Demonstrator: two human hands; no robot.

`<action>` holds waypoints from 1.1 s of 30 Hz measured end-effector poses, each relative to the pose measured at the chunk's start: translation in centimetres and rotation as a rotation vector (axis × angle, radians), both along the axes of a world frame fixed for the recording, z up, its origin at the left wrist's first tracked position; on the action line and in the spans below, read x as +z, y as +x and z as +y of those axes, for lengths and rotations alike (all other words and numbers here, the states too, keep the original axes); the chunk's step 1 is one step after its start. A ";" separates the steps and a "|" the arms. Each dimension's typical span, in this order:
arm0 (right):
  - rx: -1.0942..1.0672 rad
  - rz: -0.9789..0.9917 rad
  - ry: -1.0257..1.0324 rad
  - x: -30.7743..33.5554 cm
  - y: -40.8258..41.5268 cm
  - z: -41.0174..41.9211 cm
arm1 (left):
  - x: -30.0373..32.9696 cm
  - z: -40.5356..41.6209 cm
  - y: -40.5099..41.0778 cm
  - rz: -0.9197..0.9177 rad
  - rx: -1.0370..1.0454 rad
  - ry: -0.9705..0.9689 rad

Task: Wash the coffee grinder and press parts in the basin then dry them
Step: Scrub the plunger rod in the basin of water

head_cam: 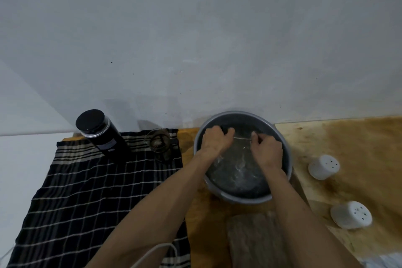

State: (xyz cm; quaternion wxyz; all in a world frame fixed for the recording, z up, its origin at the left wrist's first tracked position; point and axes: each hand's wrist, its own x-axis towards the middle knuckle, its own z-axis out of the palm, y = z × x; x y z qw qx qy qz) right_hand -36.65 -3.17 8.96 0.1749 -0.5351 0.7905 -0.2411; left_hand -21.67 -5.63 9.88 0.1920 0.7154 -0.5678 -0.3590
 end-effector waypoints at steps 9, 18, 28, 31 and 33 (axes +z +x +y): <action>0.025 -0.022 -0.301 4.7 0.5 -0.2 | 3.6 -1.0 0.0 0.149 0.117 -0.238; 0.007 -0.023 -0.097 1.1 0.3 2.0 | 0.1 0.2 0.9 0.020 -0.047 0.010; -0.056 -0.027 -0.121 2.0 1.3 2.5 | 0.6 1.5 1.8 0.085 -0.014 -0.124; -0.046 -0.027 -0.103 3.3 1.7 2.2 | 1.8 1.0 2.8 0.117 0.009 -0.105; -0.016 -0.007 -0.093 4.3 2.6 1.9 | 2.7 0.9 4.3 0.134 -0.009 -0.034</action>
